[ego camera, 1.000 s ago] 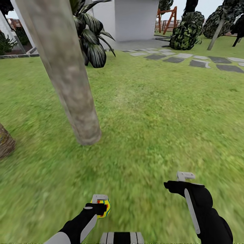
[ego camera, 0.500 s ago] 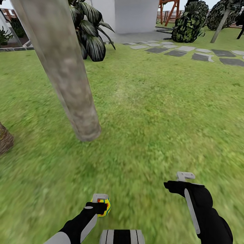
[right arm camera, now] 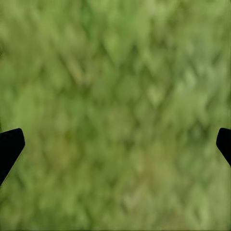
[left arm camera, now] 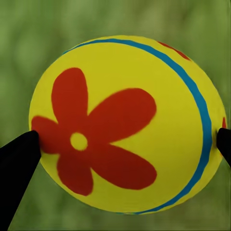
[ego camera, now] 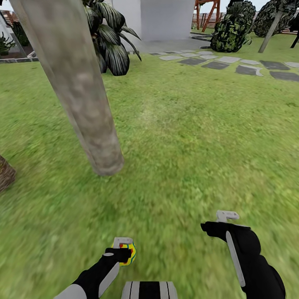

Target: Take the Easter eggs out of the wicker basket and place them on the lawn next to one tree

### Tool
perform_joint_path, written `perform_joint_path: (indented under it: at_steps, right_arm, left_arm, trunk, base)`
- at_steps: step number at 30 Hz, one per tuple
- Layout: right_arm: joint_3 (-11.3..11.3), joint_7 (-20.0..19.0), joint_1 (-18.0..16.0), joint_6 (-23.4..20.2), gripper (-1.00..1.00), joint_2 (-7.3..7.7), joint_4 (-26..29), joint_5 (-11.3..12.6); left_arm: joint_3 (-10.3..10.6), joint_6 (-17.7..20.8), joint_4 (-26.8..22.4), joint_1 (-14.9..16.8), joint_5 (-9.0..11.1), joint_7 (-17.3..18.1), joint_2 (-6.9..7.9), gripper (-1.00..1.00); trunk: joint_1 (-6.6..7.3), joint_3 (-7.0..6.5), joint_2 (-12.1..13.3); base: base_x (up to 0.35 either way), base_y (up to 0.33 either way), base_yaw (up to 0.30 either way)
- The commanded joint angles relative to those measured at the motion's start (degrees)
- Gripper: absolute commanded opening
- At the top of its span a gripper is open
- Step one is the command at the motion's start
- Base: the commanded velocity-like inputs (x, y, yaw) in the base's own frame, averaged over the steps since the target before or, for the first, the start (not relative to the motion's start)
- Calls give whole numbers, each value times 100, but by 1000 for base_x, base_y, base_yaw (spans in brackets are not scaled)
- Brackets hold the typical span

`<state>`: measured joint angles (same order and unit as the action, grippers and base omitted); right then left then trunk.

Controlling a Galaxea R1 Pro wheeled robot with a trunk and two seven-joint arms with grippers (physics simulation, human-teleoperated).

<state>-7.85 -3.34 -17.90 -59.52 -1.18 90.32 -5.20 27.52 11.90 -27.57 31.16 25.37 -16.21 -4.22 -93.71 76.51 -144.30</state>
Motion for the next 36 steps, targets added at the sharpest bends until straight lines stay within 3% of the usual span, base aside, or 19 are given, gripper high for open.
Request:
perform_joint_path:
  at_steps: [1,10,36]
  right_arm:
    - [-6,-35,-3,-24,100,-5,6,-51]
    - [-6,-35,-3,-24,100,-5,12,-51]
    - [-6,-35,-3,-24,100,-5,12,-51]
  left_arm:
    - [43,23,-21,4,-23,-57,9,-100]
    - [43,23,-21,4,-23,-65,9,-100]
    - [43,23,-29,4,-21,-66,9,-100]
  trunk:
    - [-2,4,-1]
    - [-2,4,-1]
    - [-2,4,-1]
  base:
    - [220,0,0]
    - [216,0,0]
    - [5,0,0]
